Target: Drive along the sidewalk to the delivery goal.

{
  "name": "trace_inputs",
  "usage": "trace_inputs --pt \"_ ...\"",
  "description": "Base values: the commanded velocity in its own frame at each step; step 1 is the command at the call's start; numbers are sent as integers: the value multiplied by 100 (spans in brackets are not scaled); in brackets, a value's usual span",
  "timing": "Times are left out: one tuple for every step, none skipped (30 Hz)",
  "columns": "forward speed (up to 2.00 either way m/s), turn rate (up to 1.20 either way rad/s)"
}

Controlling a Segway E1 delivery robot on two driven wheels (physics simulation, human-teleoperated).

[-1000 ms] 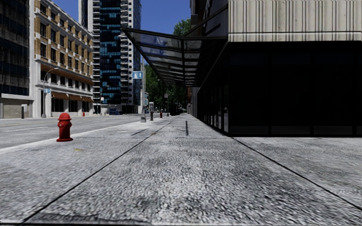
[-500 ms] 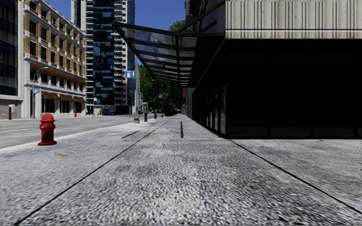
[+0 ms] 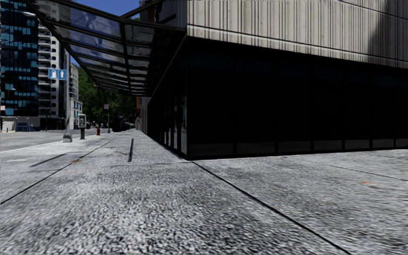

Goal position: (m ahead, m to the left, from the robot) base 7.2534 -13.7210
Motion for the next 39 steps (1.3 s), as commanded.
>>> trace_inputs --pt "162 -81" --pt "162 -81" --pt "172 -81" --pt "174 -81" --pt "175 -81" --pt "175 -81" --pt "175 -81" --pt "176 -81" --pt "176 -81" --pt "176 -81" --pt "177 -81" --pt "178 -81" --pt "178 -81" --pt "180 -81" --pt "187 -81" --pt "192 -81" --pt "192 -81" --pt "195 -81" --pt "196 -81" --pt "200 -81" --pt "200 -81" --pt "200 -81" --pt "200 -80" --pt "200 -80" --pt "200 -79" --pt "200 -79" --pt "200 -78" --pt "200 -73" --pt "200 -66" --pt "200 -66" --pt "200 -59" --pt "200 -57" --pt "200 -54" --pt "200 -54" --pt "200 -53" --pt "200 -52" --pt "200 -52" --pt "200 -43" --pt "200 -3"
